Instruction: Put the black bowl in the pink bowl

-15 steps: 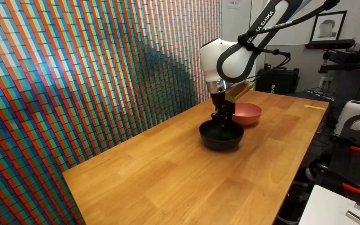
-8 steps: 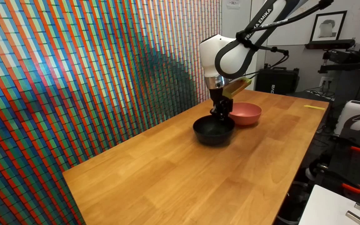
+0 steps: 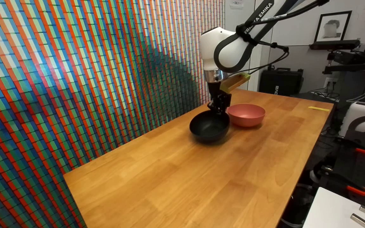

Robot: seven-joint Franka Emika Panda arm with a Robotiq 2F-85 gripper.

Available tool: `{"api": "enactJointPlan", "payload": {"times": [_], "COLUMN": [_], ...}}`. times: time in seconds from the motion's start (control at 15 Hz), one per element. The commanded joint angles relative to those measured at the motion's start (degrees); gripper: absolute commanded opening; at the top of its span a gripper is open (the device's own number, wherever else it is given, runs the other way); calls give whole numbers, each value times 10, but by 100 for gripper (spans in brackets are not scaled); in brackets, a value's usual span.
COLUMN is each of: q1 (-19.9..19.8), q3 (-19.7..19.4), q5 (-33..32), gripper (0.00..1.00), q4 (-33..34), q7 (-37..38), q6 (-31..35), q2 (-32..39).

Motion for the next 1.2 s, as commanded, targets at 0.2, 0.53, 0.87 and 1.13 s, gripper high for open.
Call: {"api": "enactJointPlan", "payload": {"times": [0.2, 0.53, 0.87, 1.13], "q1": [-7, -26, -69, -103], "q3": [-8, -28, -44, -40], "q5": [9, 7, 23, 52], "gripper": [2, 2, 2, 2], "q4": [46, 25, -17, -54], "q7": [25, 48, 45, 28], "q6": [-13, -28, -114, -162], "q2": [-34, -81, -143, -190]}}
